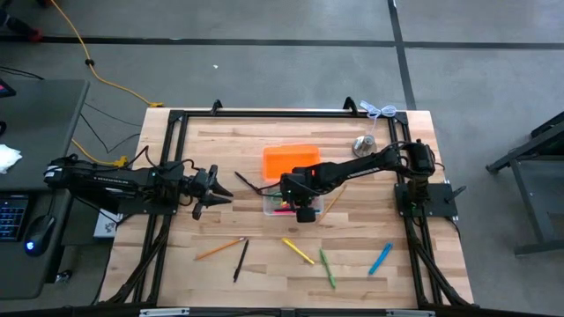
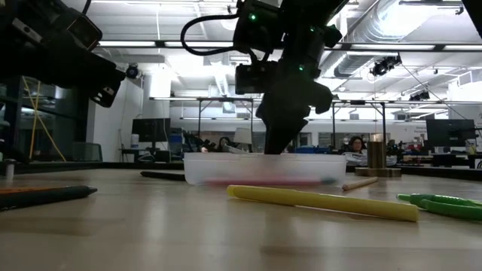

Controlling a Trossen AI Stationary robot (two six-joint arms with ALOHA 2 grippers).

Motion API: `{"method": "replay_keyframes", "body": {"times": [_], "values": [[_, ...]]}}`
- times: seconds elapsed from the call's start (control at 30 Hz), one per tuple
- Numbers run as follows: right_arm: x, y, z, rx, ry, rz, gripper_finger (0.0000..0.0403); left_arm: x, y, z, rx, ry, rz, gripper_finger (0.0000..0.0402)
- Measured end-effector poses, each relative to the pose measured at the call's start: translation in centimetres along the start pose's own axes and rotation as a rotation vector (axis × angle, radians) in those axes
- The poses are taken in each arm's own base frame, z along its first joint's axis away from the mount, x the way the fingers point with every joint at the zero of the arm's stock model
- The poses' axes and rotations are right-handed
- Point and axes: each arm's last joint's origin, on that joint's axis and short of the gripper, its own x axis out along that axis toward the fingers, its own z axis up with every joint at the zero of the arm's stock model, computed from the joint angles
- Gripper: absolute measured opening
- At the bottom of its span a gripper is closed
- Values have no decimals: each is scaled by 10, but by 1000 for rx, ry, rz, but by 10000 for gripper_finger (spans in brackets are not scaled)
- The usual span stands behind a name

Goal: Pick & place school supplies into a supply box
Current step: Put the gray pen into the container, then put the yellow pen into the container

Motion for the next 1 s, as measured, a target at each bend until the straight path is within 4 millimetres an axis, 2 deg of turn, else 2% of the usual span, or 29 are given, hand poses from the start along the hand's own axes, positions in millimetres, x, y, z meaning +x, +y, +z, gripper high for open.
{"method": "replay_keyframes", "body": {"times": [0.53,1.0], "values": [[0,0,0,1,-3,15,4,0,0,0,0,1,-4,129],[0,-3,1,34,-8,5,79,0,0,0,0,0,-4,129]]}}
